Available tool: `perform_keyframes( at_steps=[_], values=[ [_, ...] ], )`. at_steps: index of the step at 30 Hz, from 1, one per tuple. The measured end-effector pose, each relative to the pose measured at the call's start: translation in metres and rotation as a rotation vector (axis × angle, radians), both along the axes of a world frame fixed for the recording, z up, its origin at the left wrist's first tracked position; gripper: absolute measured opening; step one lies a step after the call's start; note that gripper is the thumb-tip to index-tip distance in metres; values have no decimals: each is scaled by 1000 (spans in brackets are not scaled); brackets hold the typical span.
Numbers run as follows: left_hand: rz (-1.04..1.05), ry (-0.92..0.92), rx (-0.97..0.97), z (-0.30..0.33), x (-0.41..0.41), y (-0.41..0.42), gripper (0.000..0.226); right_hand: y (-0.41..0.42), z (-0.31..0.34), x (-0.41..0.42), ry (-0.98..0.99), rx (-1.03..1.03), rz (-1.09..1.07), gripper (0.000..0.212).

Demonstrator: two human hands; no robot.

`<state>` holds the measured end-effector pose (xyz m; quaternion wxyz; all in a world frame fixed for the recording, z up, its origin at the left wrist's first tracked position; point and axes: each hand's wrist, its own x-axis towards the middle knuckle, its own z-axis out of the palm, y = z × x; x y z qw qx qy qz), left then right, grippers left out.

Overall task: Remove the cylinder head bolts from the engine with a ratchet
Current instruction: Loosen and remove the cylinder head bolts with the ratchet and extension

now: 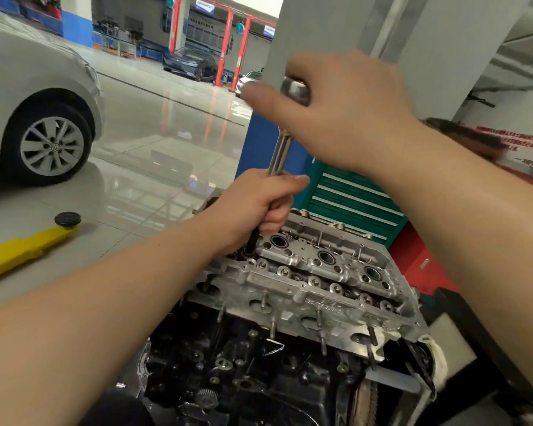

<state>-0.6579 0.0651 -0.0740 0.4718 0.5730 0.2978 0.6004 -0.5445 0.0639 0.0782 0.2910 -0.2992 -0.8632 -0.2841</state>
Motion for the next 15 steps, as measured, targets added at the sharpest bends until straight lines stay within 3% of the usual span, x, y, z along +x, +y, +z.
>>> perform_keyframes(
  at_steps=[3,6,10,15],
  values=[
    [1,-4,-12,2,6,0,47,25,8,22,-85,-211,228,61],
    [20,-54,-40,1,4,1,50,50,20,46,-170,-373,177,62],
    [0,-40,10,-2,0,1,49,74,41,58,-262,-326,24,50],
    [-14,-21,9,1,1,-4,50,73,57,16,-348,-242,-1,36]
  ],
)
